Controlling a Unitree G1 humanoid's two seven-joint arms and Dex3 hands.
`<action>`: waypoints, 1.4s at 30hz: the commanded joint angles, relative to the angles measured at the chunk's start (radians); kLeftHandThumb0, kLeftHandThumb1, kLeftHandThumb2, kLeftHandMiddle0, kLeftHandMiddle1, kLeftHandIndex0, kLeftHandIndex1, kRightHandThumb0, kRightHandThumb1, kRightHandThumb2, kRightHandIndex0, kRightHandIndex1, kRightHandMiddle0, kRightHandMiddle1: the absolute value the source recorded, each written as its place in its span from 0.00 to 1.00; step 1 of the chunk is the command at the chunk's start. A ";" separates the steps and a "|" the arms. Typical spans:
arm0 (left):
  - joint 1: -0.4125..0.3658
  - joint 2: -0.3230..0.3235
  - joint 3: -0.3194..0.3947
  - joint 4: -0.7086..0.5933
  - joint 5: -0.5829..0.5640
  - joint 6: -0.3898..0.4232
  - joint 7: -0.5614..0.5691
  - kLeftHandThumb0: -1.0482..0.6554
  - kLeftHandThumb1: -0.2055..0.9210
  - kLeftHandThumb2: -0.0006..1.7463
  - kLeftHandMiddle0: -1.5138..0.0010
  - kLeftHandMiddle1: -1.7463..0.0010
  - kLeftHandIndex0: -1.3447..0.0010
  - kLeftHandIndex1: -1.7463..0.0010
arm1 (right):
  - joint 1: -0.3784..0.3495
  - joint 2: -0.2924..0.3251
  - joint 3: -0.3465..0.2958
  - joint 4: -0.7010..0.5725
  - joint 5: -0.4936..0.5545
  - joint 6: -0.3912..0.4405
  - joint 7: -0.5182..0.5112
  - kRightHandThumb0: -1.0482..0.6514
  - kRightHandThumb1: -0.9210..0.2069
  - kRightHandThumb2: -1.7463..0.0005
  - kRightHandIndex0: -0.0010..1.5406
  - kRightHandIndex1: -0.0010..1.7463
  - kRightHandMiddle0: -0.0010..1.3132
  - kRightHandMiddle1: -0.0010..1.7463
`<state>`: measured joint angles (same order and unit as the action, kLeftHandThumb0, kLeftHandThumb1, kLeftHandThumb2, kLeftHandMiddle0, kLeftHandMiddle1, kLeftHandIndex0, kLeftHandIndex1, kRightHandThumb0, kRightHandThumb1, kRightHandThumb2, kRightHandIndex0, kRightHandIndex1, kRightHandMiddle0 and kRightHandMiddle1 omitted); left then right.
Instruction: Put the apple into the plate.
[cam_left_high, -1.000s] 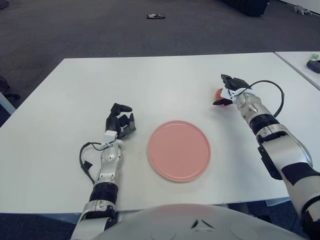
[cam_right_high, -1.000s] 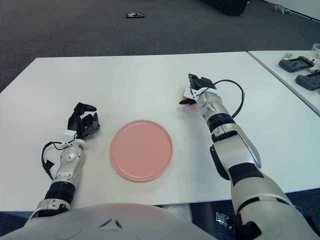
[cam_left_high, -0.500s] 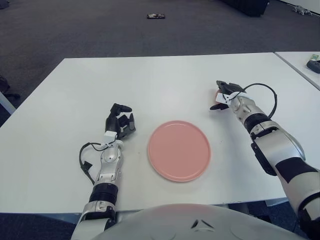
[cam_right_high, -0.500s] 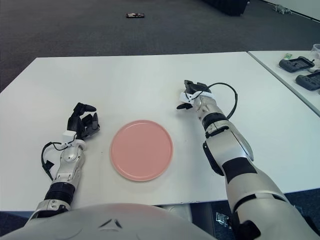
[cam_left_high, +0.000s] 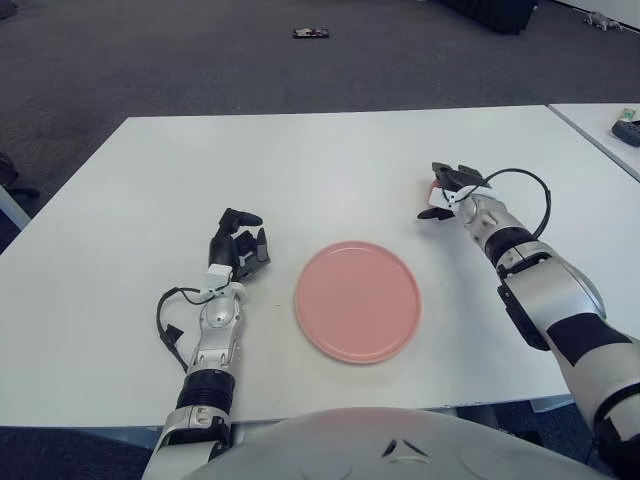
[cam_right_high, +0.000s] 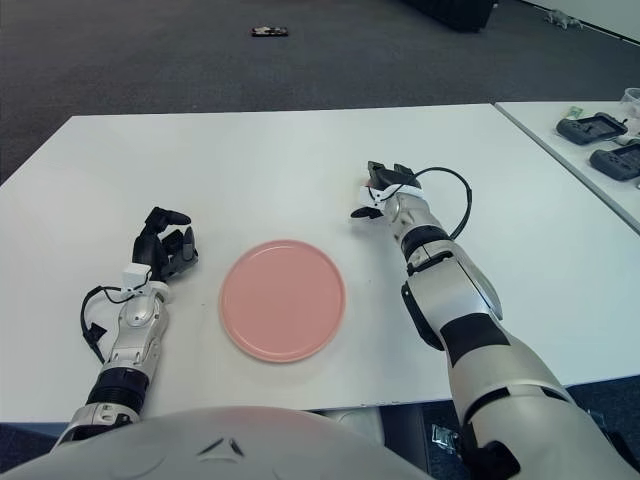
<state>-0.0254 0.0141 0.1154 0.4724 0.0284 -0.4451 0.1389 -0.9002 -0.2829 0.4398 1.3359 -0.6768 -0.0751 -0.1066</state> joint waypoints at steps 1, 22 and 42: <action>0.054 -0.002 -0.001 0.034 0.007 0.041 0.006 0.38 0.69 0.57 0.38 0.00 0.69 0.00 | 0.008 0.035 0.007 0.016 0.009 -0.011 0.017 0.06 0.07 0.85 0.00 0.00 0.00 0.00; 0.068 -0.004 0.005 0.020 0.011 0.039 0.018 0.37 0.67 0.59 0.37 0.00 0.68 0.00 | 0.104 0.056 -0.098 0.043 0.102 -0.033 0.013 0.26 0.29 0.53 0.02 0.56 0.00 0.53; 0.073 0.000 0.007 0.016 0.004 0.027 0.013 0.37 0.66 0.60 0.37 0.00 0.67 0.00 | 0.103 0.040 -0.133 0.042 0.121 -0.056 0.064 0.25 0.25 0.52 0.08 0.62 0.00 0.69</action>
<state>0.0004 0.0130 0.1166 0.4515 0.0355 -0.4496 0.1511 -0.8621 -0.2705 0.3065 1.3383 -0.5712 -0.1457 -0.1168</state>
